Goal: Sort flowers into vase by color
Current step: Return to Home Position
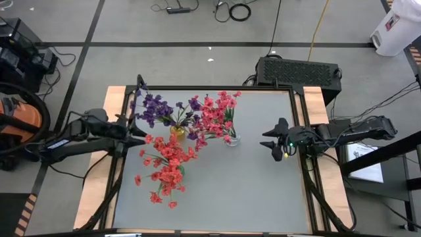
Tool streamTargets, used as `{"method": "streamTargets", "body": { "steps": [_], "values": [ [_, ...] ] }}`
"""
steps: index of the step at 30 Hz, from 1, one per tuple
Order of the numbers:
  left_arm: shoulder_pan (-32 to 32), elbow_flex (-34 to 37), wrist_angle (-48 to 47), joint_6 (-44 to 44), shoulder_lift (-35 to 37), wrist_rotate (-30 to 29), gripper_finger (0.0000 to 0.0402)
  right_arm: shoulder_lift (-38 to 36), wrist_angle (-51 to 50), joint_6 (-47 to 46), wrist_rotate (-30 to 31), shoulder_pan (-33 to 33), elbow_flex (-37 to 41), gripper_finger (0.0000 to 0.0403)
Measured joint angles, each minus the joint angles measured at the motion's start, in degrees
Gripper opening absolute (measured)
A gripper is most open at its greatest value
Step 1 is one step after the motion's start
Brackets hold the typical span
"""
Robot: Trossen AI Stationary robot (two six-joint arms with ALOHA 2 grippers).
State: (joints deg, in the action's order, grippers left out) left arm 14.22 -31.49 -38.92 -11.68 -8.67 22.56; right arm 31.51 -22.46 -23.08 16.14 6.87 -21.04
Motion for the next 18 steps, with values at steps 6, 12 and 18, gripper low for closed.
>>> {"method": "streamTargets", "body": {
  "steps": [6,12,18],
  "values": [
    [0.0,4.6,6.08,-0.01,0.13,3.22,0.0141,0.0,1.32,5.19,-1.71,0.11,0.0,0.0203],
    [0.0,9.53,13.94,-2.6,0.22,4.29,0.0141,0.0,7.01,14.01,-2.92,1.76,0.0,0.0203],
    [0.0,11.49,15.54,-2.46,0.37,4.45,0.0141,0.0,8.69,15.13,-2.99,3.24,0.0,0.0203]
  ]
}}
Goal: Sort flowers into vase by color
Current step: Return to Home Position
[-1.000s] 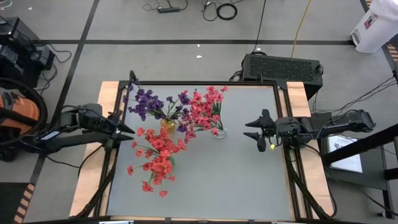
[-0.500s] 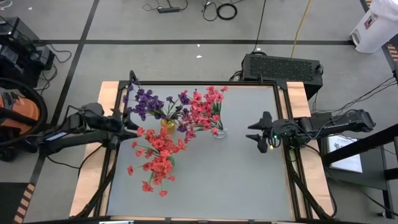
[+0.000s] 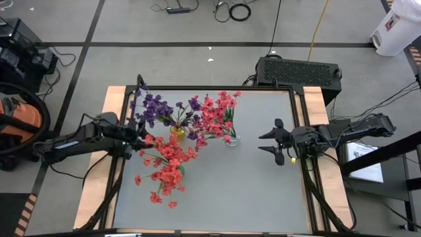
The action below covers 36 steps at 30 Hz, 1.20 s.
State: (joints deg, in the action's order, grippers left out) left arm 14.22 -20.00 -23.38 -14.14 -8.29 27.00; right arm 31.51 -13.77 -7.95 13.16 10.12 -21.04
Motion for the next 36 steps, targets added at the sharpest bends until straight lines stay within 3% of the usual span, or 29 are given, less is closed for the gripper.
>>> {"method": "streamTargets", "body": {
  "steps": [8,14,25,36],
  "values": [
    [0.0,1.41,-0.1,-0.55,-0.02,1.51,0.0141,-0.07,-6.56,-10.28,-1.17,1.87,0.0,0.0203],
    [0.0,1.41,-0.06,-0.53,-0.02,1.49,0.0141,-4.91,-3.23,-7.21,-0.98,4.69,0.04,0.0203],
    [0.0,1.41,-0.04,-0.39,-0.02,-0.17,0.0141,-24.35,-7.51,-2.75,0.32,5.37,0.04,0.0203],
    [0.0,1.41,0.57,-0.14,-0.02,-3.63,0.0141,-25.83,-4.81,-7.52,0.32,5.37,8.11,0.0203]
  ]
}}
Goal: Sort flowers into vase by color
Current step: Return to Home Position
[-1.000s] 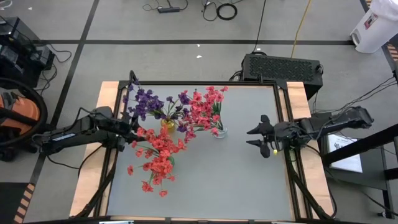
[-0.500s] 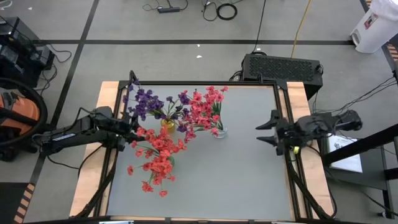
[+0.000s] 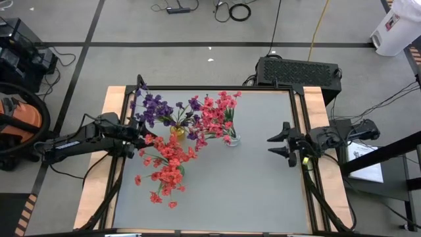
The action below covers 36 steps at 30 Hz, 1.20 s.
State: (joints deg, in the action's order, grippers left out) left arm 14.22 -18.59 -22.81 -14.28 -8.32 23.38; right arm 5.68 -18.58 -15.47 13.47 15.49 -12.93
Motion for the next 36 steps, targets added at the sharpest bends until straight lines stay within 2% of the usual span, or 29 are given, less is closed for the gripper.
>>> {"method": "streamTargets", "body": {
  "steps": [8,36],
  "values": [
    [0.0,0.0,0.36,-0.39,0.0,-0.05,0.0141,0.0,-0.57,-12.32,-0.13,0.0,1.6,0.0203],
    [0.0,-0.02,-0.23,-1.81,-0.02,0.13,0.0141,0.0,-0.56,-11.96,-0.11,-0.02,1.6,0.0203]
  ]
}}
